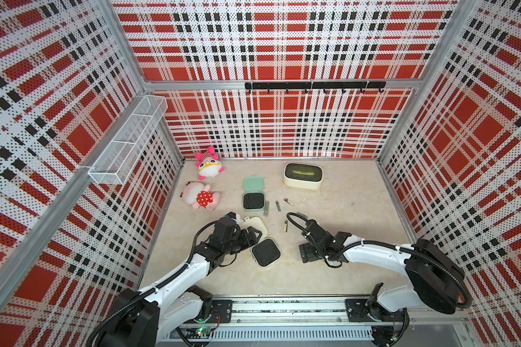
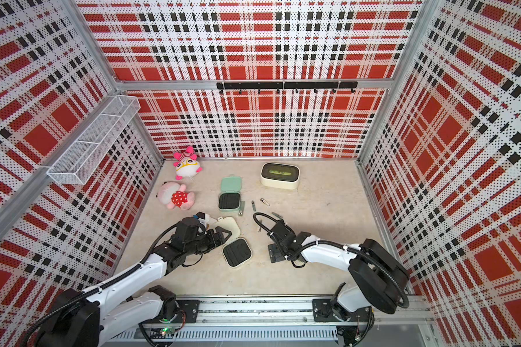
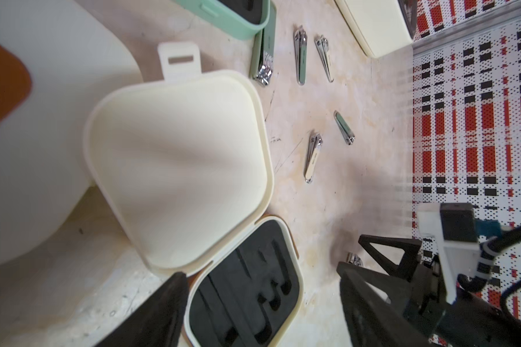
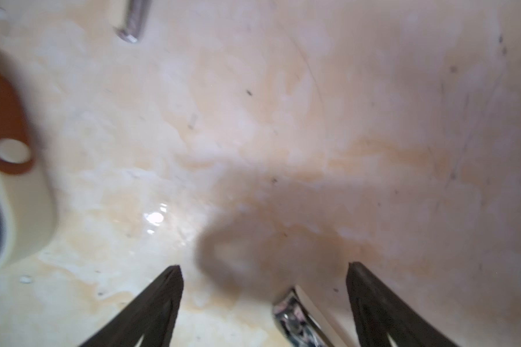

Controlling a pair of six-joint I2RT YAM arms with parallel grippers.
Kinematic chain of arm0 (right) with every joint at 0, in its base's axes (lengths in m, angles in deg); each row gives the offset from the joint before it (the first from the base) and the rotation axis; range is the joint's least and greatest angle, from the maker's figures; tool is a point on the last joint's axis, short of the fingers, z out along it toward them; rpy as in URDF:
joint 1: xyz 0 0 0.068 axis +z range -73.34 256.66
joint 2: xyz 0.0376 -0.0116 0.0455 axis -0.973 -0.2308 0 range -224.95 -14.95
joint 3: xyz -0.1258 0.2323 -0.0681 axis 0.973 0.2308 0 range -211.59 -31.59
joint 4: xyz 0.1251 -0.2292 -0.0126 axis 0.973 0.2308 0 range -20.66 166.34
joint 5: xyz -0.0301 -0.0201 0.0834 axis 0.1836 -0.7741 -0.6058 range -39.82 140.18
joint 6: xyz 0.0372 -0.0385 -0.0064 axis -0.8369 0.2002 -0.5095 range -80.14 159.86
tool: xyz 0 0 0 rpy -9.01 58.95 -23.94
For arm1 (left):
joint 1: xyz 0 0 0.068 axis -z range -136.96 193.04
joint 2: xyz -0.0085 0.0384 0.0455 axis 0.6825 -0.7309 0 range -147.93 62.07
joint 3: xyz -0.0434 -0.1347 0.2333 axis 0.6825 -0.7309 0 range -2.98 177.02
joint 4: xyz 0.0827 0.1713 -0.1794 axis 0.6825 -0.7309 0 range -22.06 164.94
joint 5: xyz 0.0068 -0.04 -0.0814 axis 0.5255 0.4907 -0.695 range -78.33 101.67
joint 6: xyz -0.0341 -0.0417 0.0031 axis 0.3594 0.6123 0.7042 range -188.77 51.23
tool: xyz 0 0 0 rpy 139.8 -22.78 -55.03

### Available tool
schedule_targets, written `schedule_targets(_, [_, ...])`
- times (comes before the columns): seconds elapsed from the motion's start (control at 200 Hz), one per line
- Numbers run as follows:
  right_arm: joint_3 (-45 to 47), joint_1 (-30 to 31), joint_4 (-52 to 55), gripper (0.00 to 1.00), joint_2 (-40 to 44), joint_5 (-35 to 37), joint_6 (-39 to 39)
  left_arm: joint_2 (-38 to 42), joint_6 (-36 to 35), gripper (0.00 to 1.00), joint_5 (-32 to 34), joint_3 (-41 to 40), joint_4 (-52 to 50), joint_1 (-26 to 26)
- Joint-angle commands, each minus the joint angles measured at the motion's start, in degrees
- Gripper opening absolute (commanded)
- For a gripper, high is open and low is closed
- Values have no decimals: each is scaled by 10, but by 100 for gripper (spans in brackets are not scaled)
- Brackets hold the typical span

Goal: Organize nail clipper sets
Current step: Pick up the nail clipper from the center of the board.

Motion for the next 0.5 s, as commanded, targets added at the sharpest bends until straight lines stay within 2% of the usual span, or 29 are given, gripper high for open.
schedule_targets(0.0, [13,0,18,90,12,4,-42,17,15,84,10,-4,14,11])
schedule_targets(0.15, [29,0,23,86,14,-3,-59,32,25,84,12,-19,14,21])
schedule_targets(0.381, [45,18,24,58,43,-25,-83,70,42,84,16,-46,5,28])
schedule_targets(0.496, [41,27,22,49,44,-29,-93,76,46,84,17,-53,3,29])
